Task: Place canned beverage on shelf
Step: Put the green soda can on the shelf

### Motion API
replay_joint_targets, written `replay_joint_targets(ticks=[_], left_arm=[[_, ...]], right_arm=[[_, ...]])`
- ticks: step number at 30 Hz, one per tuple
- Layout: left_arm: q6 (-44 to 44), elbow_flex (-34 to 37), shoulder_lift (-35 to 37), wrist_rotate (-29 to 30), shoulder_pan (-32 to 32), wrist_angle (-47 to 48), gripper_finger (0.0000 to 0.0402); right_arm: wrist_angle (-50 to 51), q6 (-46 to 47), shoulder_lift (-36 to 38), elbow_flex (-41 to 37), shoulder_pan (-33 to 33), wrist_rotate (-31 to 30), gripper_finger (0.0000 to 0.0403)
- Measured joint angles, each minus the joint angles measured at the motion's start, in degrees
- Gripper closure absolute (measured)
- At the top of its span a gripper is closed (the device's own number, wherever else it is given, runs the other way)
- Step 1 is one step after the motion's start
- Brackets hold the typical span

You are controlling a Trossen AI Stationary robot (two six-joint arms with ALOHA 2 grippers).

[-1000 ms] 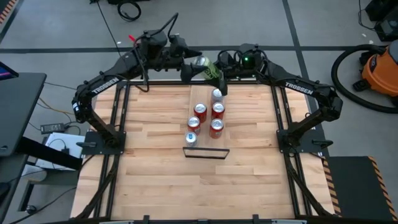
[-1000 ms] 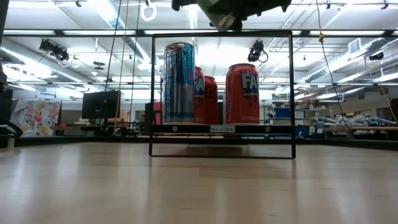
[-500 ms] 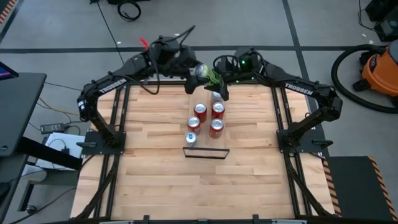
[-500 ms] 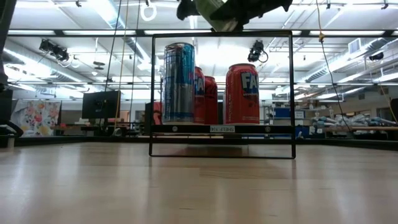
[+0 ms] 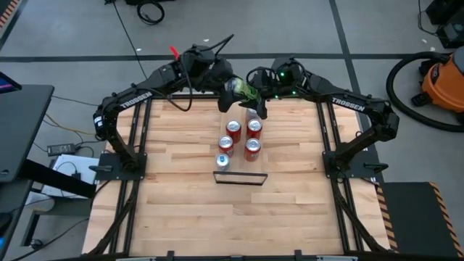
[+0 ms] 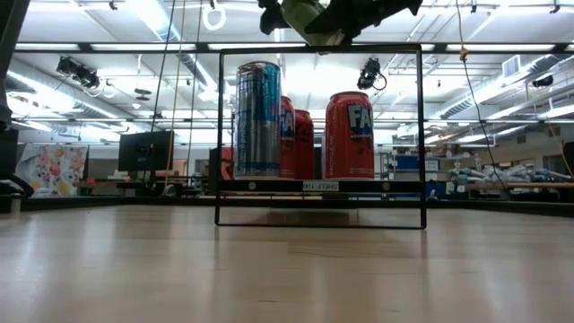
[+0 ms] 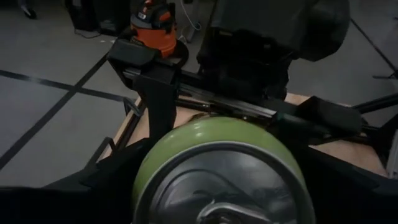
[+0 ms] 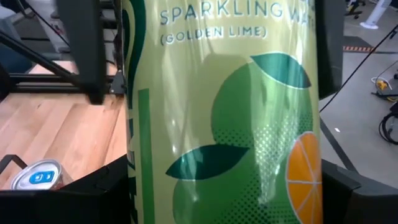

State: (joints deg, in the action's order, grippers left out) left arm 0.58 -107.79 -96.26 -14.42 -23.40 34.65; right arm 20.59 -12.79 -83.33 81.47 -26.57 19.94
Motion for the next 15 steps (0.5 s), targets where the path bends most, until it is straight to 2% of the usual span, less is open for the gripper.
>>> replay_joint_targets(ticks=[7,11,15], left_arm=[[1.6,0.0,-0.1,0.2,0.1,1.0,0.0101],[2.0,0.0,-0.1,-0.2,-0.6,1.1,0.0103],[1.9,0.0,-0.2,-0.2,-1.6,3.1,0.0098]], right_arm=[[0.4,-0.5,0.0,0.0,0.0,0.2,0.0086],[0.1,-0.5,0.0,0.0,0.0,-0.4,0.0082],[-0.7,-0.2,0.0,0.0,0.0,-0.6,0.0055]])
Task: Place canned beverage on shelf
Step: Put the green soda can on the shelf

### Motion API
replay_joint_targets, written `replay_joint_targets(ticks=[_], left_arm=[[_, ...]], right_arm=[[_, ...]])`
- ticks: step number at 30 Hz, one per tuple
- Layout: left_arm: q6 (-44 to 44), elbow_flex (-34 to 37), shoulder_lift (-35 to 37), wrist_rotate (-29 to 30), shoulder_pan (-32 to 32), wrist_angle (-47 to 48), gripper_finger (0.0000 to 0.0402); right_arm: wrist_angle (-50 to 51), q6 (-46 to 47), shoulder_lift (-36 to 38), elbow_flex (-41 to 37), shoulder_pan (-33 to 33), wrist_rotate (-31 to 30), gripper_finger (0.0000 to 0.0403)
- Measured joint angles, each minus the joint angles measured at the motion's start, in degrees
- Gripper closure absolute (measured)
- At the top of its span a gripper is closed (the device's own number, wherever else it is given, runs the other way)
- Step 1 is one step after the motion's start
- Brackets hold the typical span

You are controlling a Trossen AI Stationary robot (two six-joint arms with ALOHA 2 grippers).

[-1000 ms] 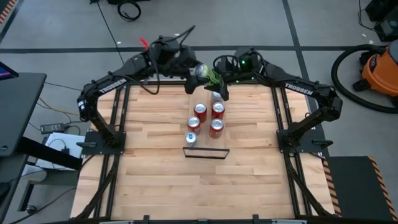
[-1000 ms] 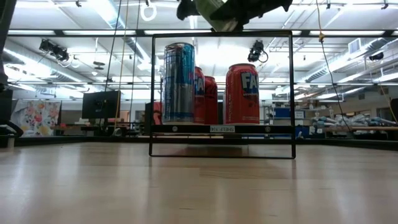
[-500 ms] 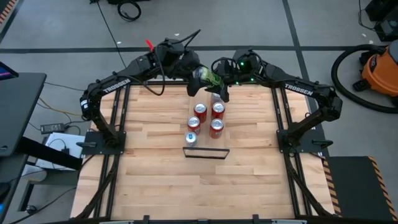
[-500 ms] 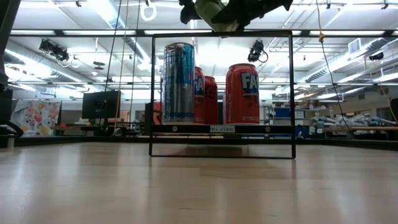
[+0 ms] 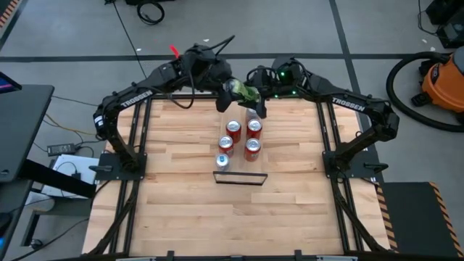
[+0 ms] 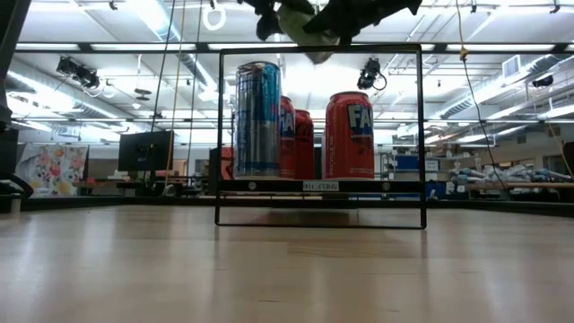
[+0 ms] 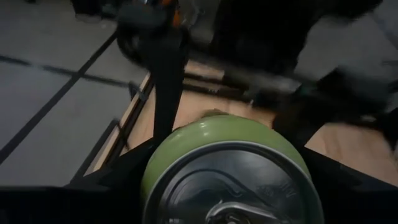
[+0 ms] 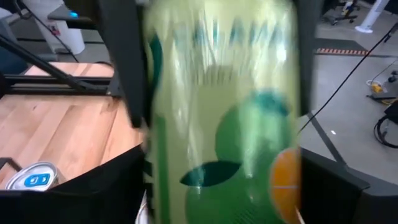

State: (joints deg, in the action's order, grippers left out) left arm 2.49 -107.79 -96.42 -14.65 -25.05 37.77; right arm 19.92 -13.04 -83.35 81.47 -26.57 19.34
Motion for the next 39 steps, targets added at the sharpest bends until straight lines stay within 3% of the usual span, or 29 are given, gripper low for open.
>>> replay_joint_targets(ticks=[7,15,23,31,39], left_arm=[[1.8,0.1,-0.1,0.1,-1.1,1.7,0.0098],[2.6,0.5,-0.4,0.2,-6.2,4.0,0.0098],[5.6,0.6,-7.0,-2.5,-11.7,12.4,0.0097],[9.3,0.6,-14.5,-4.6,-12.2,14.7,0.0097],[12.1,0.6,-19.1,-4.4,-9.8,14.7,0.0097]], right_arm=[[0.1,0.0,0.1,0.1,-0.2,-2.4,0.0006],[5.3,-1.0,2.9,0.1,-0.9,-6.2,0.0006],[12.0,-0.8,7.1,0.1,-0.9,-11.6,0.0008],[19.7,1.9,7.6,0.0,-0.1,-12.3,0.0009],[19.6,2.5,7.7,0.0,0.4,-13.8,0.0009]])
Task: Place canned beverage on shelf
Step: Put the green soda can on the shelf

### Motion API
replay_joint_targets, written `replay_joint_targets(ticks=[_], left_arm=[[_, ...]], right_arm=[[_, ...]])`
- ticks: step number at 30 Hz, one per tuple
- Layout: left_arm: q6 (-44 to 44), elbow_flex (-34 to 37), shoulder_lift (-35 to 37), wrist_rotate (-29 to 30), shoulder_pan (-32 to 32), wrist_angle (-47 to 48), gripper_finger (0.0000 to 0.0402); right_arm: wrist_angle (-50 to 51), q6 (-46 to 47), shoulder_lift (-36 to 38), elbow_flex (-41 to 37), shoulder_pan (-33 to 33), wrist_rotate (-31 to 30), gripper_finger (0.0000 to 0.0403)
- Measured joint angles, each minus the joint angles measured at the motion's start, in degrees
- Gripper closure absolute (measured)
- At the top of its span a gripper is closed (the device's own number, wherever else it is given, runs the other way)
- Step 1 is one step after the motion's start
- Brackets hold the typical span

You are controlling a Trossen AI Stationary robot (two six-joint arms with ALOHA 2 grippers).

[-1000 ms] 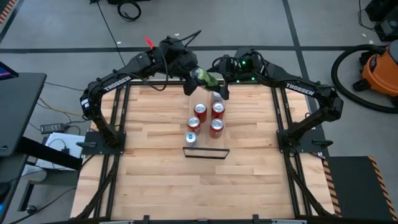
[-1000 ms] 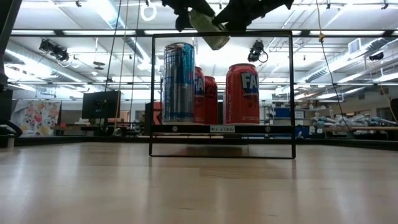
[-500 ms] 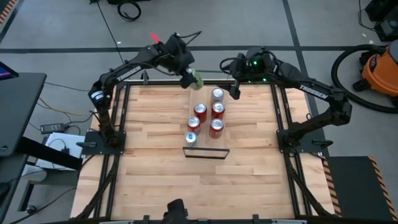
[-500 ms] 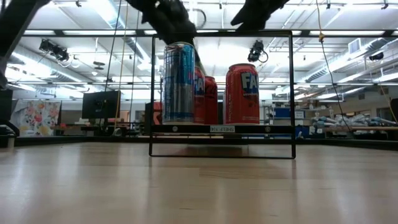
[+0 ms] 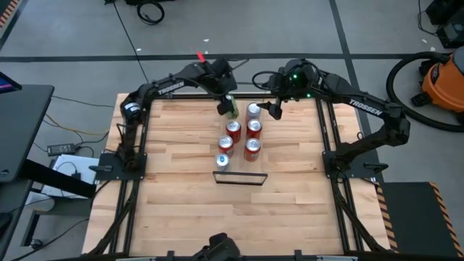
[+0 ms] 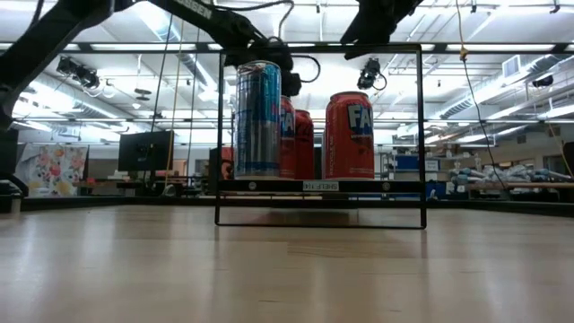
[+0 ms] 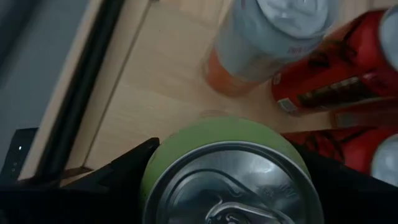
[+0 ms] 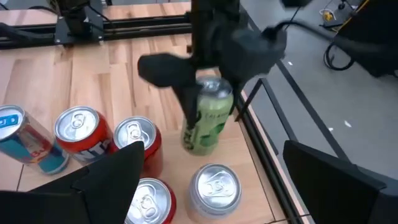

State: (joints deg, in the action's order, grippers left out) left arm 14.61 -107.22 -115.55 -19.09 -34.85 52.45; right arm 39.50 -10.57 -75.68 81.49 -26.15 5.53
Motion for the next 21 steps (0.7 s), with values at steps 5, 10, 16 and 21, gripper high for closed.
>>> replay_joint_targets(ticks=[5,10,16,21], left_arm=[[1.8,0.0,-2.3,3.5,1.4,0.1,0.0097],[5.5,0.0,-2.7,7.8,2.6,0.3,0.0097],[9.8,0.0,-2.7,8.5,3.4,0.4,0.0097],[12.4,0.0,-2.7,8.6,3.7,0.4,0.0097]], right_arm=[[0.0,0.1,0.0,0.0,0.0,0.0,0.0009],[0.0,0.3,-0.1,0.0,0.0,0.0,0.0009],[0.0,1.2,-0.1,0.0,0.0,0.0,0.0009],[0.0,3.1,-0.1,0.0,0.0,0.0,0.0009]])
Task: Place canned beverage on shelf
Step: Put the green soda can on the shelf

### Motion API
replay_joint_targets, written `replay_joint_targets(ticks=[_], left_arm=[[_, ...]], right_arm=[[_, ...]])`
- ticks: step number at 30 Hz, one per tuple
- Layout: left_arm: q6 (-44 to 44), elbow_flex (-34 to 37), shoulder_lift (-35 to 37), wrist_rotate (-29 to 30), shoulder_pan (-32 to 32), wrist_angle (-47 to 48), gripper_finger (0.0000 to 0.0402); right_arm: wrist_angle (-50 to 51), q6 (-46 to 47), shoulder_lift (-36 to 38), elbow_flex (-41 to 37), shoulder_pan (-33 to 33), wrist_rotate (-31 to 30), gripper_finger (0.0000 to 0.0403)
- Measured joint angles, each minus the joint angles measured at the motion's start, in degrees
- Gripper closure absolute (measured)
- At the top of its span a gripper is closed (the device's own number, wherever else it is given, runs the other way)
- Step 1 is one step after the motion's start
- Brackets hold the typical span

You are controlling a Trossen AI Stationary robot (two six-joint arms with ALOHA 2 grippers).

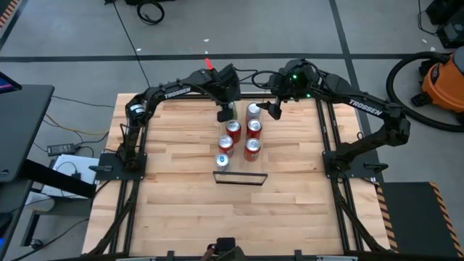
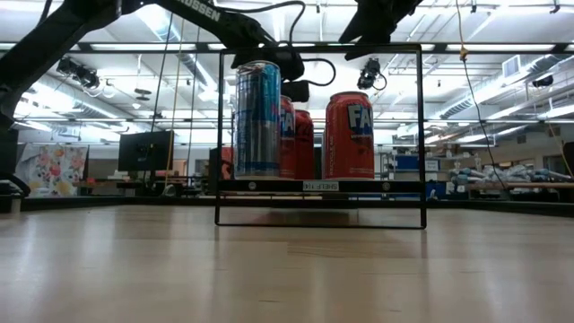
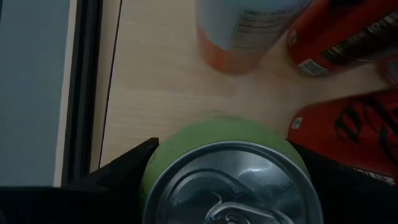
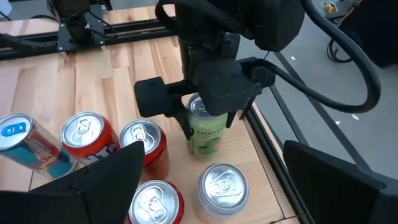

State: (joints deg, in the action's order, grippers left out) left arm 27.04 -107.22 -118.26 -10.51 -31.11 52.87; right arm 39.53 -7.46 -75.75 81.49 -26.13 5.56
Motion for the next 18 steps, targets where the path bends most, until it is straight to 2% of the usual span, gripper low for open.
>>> replay_joint_targets(ticks=[18], left_arm=[[1.2,0.0,0.0,-0.7,0.5,0.0,0.006]], right_arm=[[0.0,-0.2,0.0,0.0,0.1,0.0,0.0009]])
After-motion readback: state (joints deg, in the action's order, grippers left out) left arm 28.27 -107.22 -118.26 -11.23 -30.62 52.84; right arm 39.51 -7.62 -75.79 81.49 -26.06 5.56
